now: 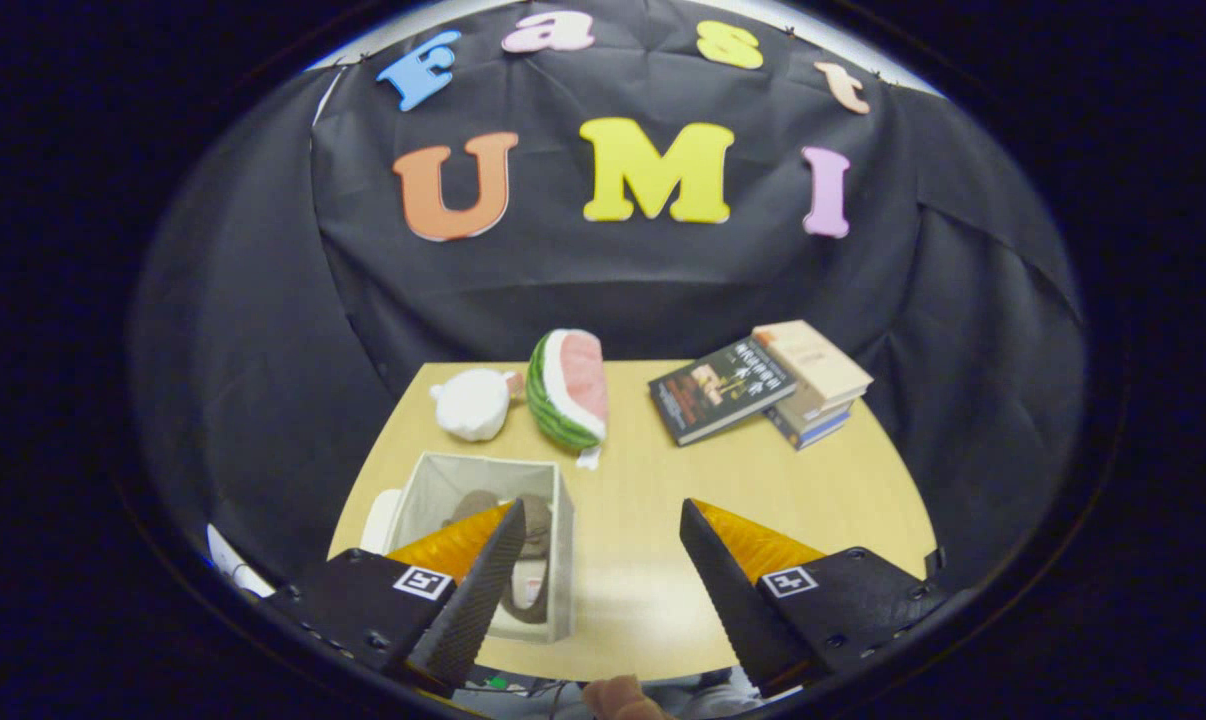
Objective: Open the storage box then place both shoes into the box .Put the left shoe in first, then the right shoe, with the right side of both shoes facing outward in a uniform manner.
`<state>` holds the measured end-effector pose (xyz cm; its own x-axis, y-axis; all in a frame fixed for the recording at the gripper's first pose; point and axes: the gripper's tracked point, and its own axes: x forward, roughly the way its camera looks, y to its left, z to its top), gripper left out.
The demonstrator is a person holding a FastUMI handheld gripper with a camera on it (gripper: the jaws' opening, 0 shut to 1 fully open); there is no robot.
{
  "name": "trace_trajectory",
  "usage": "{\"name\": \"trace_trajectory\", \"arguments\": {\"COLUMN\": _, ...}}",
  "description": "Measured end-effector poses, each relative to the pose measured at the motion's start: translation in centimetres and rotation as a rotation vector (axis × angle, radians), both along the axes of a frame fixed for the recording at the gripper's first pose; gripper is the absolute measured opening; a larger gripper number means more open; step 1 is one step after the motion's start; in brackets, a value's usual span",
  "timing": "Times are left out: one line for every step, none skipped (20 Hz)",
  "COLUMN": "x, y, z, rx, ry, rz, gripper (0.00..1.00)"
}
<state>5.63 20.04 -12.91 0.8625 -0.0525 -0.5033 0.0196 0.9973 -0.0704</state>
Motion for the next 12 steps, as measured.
{"name": "trace_trajectory", "arguments": {"x": -0.9, "y": -1.2, "z": 1.9, "rx": -0.022, "ry": -0.053, "rz": -0.001, "gripper": 0.96}}
{"name": "trace_trajectory", "arguments": {"x": -1.7, "y": -2.2, "z": 3.7, "rx": -0.043, "ry": -0.114, "rz": 0.004, "gripper": 0.96}}
{"name": "trace_trajectory", "arguments": {"x": -2.2, "y": -3.3, "z": 5.7, "rx": -0.063, "ry": -0.181, "rz": 0.009, "gripper": 0.96}}
{"name": "trace_trajectory", "arguments": {"x": -2.9, "y": -4.6, "z": 7.3, "rx": -0.074, "ry": -0.244, "rz": 0.005, "gripper": 0.96}}
{"name": "trace_trajectory", "arguments": {"x": -3.9, "y": -5.2, "z": 8.5, "rx": -0.063, "ry": -0.295, "rz": 0.011, "gripper": 0.97}}
{"name": "trace_trajectory", "arguments": {"x": -5.0, "y": -5.6, "z": 9.6, "rx": -0.040, "ry": -0.330, "rz": 0.021, "gripper": 0.98}}
{"name": "trace_trajectory", "arguments": {"x": -6.3, "y": -6.3, "z": 10.7, "rx": -0.022, "ry": -0.362, "rz": 0.030, "gripper": 0.97}}
{"name": "trace_trajectory", "arguments": {"x": -7.2, "y": -7.1, "z": 11.9, "rx": -0.006, "ry": -0.392, "rz": 0.037, "gripper": 0.97}}
{"name": "trace_trajectory", "arguments": {"x": -8.2, "y": -7.5, "z": 12.8, "rx": 0.016, "ry": -0.413, "rz": 0.054, "gripper": 0.97}}
{"name": "trace_trajectory", "arguments": {"x": -9.1, "y": -7.8, "z": 13.4, "rx": 0.039, "ry": -0.429, "rz": 0.072, "gripper": 0.97}}
{"name": "trace_trajectory", "arguments": {"x": -9.8, "y": -8.3, "z": 13.9, "rx": 0.044, "ry": -0.445, "rz": 0.087, "gripper": 0.97}}
{"name": "trace_trajectory", "arguments": {"x": -10.4, "y": -8.8, "z": 14.5, "rx": 0.033, "ry": -0.461, "rz": 0.101, "gripper": 0.97}}
